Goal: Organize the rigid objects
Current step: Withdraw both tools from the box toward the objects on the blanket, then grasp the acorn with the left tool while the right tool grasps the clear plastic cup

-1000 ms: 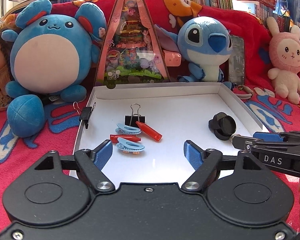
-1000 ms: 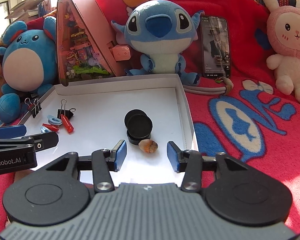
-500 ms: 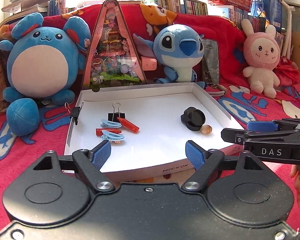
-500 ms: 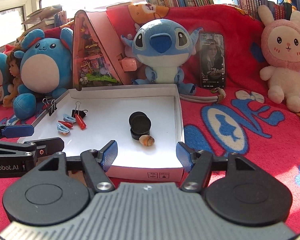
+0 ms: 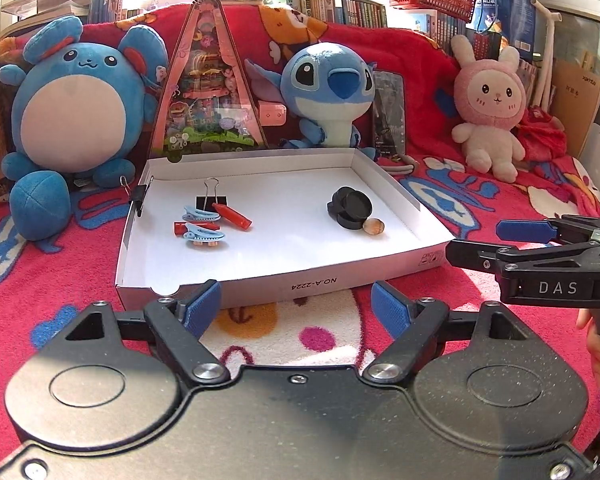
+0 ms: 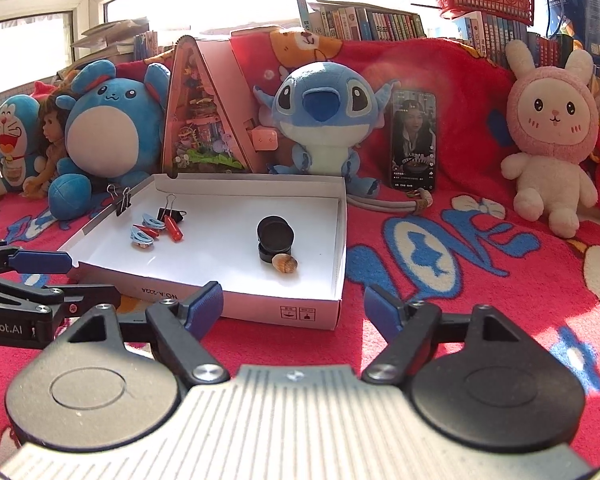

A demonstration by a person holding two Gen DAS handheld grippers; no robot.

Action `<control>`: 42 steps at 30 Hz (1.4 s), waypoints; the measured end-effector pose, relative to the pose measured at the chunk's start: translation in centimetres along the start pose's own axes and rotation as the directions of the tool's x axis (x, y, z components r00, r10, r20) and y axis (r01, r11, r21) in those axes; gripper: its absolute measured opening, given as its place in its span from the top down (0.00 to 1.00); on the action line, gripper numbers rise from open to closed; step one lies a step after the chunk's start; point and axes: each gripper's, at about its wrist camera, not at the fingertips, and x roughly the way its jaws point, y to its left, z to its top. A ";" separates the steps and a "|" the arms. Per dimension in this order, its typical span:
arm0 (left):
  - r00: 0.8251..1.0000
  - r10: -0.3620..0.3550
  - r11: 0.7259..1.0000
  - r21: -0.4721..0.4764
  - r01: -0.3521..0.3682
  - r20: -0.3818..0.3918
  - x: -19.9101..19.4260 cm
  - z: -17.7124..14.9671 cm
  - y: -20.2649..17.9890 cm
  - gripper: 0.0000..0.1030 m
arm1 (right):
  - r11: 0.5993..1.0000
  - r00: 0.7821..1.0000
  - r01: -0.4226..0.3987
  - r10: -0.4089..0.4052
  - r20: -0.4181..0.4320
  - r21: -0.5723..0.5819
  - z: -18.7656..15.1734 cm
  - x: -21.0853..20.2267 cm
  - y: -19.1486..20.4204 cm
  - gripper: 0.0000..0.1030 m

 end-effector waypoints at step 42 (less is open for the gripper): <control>0.972 -0.180 0.973 0.116 0.198 -0.152 -2.8 -7.2 -6.1 0.40 | 0.993 0.999 -0.017 0.013 -0.033 -0.113 -6.6 -6.1 -0.6 0.07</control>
